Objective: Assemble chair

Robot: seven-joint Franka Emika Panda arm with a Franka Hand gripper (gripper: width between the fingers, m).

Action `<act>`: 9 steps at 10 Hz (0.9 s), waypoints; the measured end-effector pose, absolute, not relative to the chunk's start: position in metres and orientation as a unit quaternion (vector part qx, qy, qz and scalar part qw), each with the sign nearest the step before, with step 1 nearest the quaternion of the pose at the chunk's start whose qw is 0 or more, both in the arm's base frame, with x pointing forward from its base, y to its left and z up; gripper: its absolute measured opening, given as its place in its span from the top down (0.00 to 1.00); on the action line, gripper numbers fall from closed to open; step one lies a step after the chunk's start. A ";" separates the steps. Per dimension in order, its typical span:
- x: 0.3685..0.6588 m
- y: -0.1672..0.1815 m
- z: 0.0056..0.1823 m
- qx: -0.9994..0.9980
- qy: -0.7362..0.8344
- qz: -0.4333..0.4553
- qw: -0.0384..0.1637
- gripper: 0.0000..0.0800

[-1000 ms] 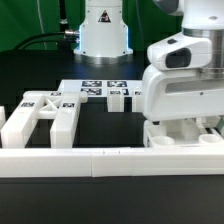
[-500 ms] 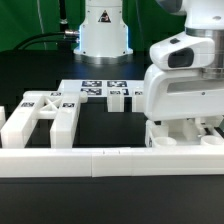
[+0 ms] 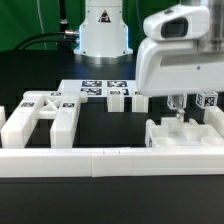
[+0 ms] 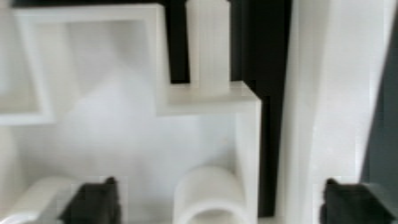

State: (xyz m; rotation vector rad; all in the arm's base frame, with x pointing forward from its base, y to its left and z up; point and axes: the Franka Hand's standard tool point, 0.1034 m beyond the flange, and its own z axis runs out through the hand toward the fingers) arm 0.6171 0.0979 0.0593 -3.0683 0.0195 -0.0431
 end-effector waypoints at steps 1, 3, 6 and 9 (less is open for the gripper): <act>0.613 0.089 0.070 -0.999 0.005 -0.017 0.036 0.21; 0.578 0.067 0.075 -0.999 0.015 -0.007 0.031 0.19; 0.534 0.057 0.068 -0.999 0.020 -0.006 0.024 0.19; 0.535 0.056 0.065 -0.999 0.021 -0.014 0.025 0.19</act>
Offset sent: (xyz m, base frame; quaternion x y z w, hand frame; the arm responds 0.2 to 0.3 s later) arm -0.0765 -0.0363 -0.0005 -0.0348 0.0101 0.0541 0.9979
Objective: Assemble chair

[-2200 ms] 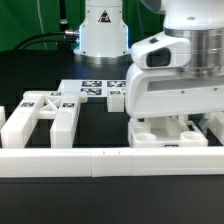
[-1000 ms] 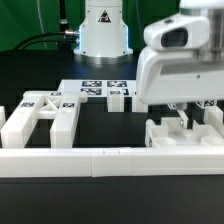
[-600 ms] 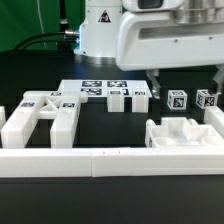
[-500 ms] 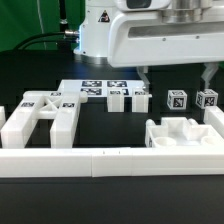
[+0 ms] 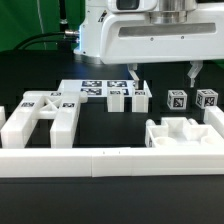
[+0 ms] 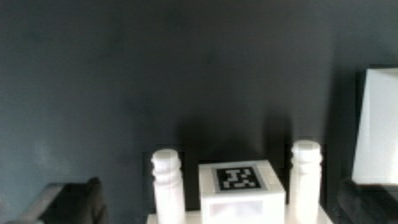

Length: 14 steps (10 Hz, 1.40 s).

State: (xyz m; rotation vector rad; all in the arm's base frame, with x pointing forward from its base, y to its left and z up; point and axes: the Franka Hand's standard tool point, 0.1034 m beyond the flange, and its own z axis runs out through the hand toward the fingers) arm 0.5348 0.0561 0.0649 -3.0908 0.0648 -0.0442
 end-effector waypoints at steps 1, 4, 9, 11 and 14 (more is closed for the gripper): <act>0.517 0.053 0.053 -0.999 0.024 -0.019 0.023 0.19; 0.489 0.042 0.030 -1.000 0.013 -0.022 0.018 0.19; 0.478 0.033 0.031 -0.991 0.023 0.131 0.019 0.19; 0.478 0.035 0.034 -0.980 0.022 0.197 0.020 0.19; 0.473 0.035 0.032 -0.955 0.018 0.294 0.022 0.19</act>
Offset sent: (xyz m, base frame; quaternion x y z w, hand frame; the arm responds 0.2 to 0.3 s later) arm -0.0183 -0.0183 -0.0198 0.0030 0.0424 -0.0223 0.9988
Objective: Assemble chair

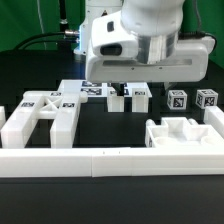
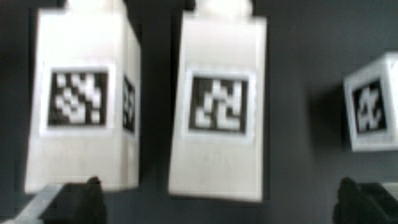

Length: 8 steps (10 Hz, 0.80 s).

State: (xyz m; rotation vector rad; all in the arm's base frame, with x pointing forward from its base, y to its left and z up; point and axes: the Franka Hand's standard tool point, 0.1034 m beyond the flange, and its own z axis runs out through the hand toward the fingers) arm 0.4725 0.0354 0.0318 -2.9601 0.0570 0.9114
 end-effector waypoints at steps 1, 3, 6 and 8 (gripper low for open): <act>0.478 0.036 0.031 -0.945 0.015 0.326 0.024 0.19; 0.482 0.038 0.028 -0.923 0.010 0.384 0.025 0.19; 0.486 0.041 0.022 -0.889 0.005 0.458 0.025 0.19; 0.479 0.041 0.011 -0.890 0.010 0.455 0.022 0.19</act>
Offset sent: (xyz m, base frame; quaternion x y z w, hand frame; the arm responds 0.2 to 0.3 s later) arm 0.0118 0.0071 -0.0039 0.0017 -0.1911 -0.0039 0.9816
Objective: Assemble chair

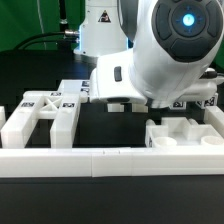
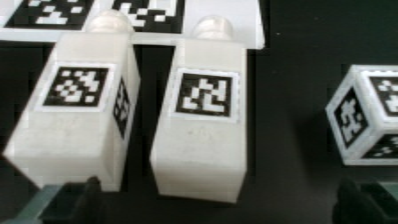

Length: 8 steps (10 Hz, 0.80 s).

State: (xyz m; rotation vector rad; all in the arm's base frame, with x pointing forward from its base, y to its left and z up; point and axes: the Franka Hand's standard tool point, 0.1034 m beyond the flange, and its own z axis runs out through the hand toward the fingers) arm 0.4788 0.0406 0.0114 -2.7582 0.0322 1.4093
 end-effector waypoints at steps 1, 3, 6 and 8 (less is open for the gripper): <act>0.471 0.041 0.007 -0.888 0.012 0.459 0.021 0.19; 0.461 0.041 0.003 -0.883 0.012 0.468 0.020 0.19; 0.457 0.041 0.002 -0.882 0.012 0.471 0.020 0.19; 0.457 0.040 0.002 -0.882 0.011 0.471 0.020 0.35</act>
Offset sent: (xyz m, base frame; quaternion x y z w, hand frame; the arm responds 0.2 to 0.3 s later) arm -0.0195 0.0022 -0.0078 -0.0012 -0.0052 0.0180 0.9998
